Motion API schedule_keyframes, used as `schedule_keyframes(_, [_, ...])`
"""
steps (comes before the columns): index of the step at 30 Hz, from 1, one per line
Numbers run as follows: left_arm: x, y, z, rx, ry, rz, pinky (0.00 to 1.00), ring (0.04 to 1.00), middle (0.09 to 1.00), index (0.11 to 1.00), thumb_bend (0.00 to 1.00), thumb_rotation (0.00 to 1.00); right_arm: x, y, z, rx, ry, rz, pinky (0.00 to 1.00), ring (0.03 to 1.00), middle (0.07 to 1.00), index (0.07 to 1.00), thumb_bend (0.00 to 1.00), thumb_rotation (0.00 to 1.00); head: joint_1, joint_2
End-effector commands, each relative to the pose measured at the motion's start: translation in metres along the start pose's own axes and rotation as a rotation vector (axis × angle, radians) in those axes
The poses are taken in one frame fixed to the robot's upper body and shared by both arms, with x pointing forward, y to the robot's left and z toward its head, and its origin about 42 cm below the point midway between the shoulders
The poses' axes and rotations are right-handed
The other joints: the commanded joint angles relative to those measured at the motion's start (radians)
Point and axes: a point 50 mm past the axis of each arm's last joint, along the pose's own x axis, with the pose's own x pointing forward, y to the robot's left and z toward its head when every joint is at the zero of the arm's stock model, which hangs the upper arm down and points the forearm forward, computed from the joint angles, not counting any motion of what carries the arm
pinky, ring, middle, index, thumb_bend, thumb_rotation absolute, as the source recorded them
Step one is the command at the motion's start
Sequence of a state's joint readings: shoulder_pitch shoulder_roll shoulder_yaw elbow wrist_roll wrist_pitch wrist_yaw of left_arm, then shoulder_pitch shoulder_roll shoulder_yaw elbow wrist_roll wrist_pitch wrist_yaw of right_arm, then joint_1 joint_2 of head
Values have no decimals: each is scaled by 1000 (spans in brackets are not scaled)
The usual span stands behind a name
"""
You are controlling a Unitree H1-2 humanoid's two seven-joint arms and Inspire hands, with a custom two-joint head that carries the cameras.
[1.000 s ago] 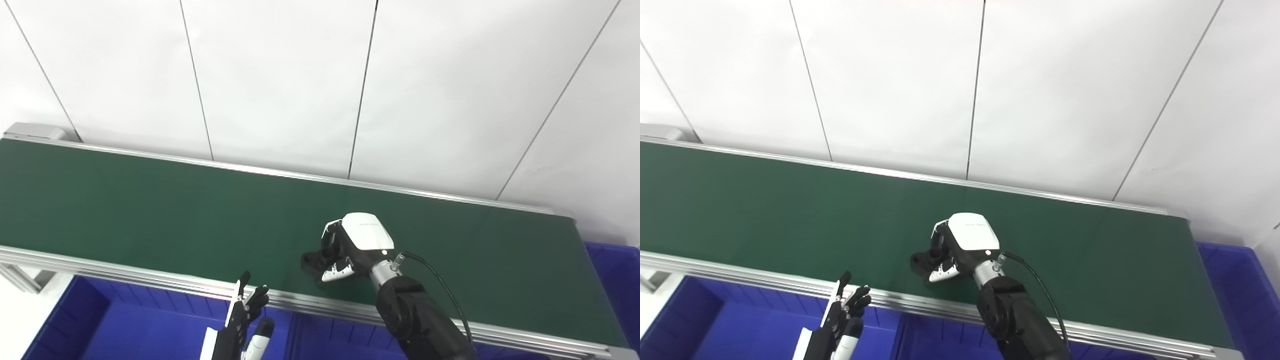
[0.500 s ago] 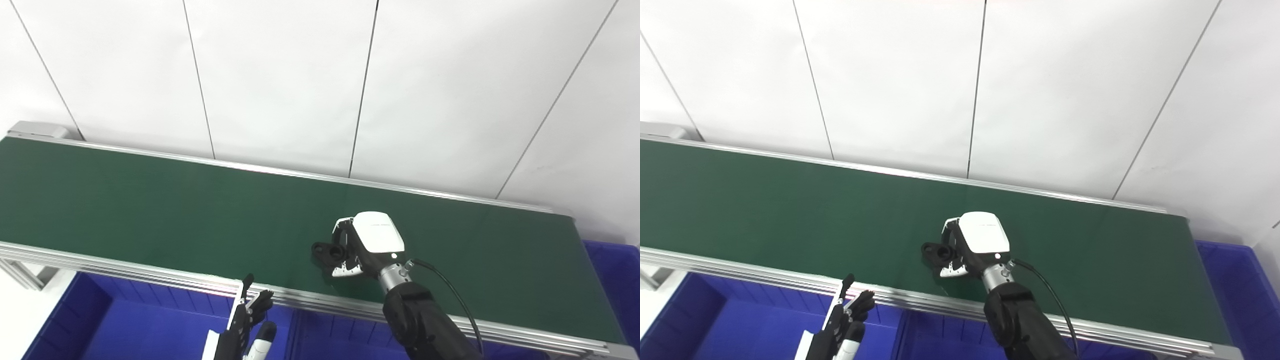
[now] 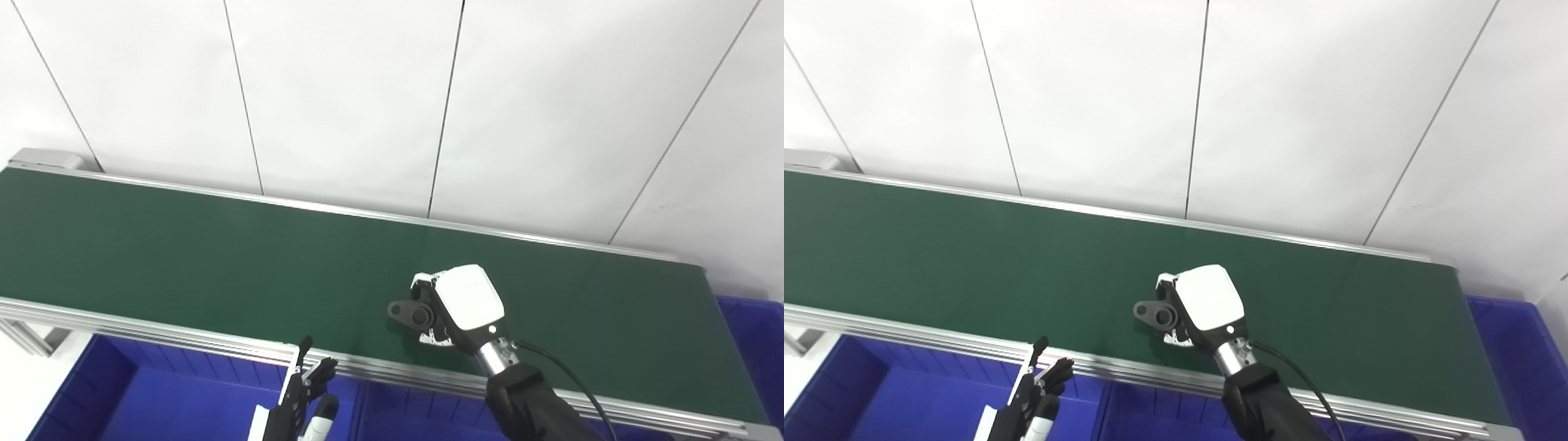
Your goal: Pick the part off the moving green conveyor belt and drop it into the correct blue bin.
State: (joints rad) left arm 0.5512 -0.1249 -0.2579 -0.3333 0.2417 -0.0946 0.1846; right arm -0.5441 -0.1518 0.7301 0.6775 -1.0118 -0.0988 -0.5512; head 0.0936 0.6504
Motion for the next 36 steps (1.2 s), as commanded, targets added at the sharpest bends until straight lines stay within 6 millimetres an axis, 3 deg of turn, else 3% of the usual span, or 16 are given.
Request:
schedule_keyframes(1, [-2, -45, 19, -136, -41, -38, 857, 845, 844, 986, 648, 940, 14, -16, 4, 31, -56, -115, 149, 212, 310, 488, 516, 124, -4, -5])
schedule_keyframes(11, [2, -36, 13, -105, -49, -43, 852, 839, 831, 990, 637, 949, 16, -19, 0, 122, -15, -295, 133, 192, 295, 487, 509, 128, -21, -30])
schedule_keyframes(14, [3, -33, 11, -93, -52, -49, 864, 850, 835, 994, 628, 951, 15, -18, 0, 195, 13, -325, 203, 257, 374, 487, 500, 136, -24, -34])
schedule_keyframes(22, [7, -24, 3, -47, -48, -54, 882, 848, 827, 996, 648, 963, 15, -22, 17, 349, 56, -458, 206, 255, 376, 488, 498, 140, -40, -47])
schedule_keyframes(29, [12, -15, 1, -32, -54, -57, 907, 850, 828, 1000, 635, 965, 11, -23, 33, 384, 53, -504, 172, 219, 336, 488, 498, 138, -83, -33])
schedule_keyframes(36, [23, -3, 1, -30, -61, -51, 927, 853, 843, 1000, 619, 988, 0, -29, 45, 393, 57, -563, 173, 228, 349, 487, 497, 138, -179, -9])
